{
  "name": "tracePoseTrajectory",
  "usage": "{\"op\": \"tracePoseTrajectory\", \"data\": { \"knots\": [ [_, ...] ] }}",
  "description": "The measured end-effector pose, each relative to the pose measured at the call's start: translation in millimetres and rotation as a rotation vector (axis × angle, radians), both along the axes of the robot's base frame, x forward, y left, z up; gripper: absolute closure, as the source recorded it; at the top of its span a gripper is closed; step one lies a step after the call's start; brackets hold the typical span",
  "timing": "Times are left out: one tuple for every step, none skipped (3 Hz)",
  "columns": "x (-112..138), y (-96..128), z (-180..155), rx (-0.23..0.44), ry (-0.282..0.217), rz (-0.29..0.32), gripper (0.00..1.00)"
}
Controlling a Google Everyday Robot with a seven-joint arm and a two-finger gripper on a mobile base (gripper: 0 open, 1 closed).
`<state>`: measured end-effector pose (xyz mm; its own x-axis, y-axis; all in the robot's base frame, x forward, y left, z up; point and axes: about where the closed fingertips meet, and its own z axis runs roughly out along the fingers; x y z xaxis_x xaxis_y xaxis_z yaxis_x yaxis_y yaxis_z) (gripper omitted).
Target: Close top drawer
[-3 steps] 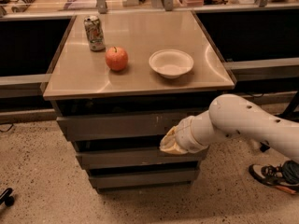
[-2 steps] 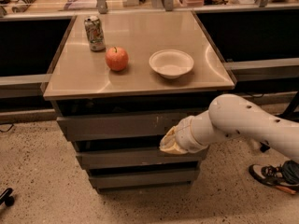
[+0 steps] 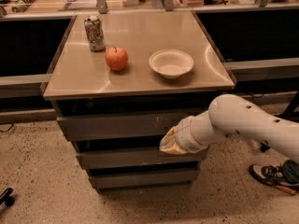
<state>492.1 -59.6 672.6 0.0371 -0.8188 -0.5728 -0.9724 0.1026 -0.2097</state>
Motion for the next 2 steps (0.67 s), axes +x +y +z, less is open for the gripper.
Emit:
{"op": "tracePoseTrajectory", "data": {
  "knots": [
    [0.0, 0.0, 0.0, 0.000, 0.000, 0.000, 0.38],
    [0.0, 0.0, 0.0, 0.000, 0.000, 0.000, 0.14]
  ]
}}
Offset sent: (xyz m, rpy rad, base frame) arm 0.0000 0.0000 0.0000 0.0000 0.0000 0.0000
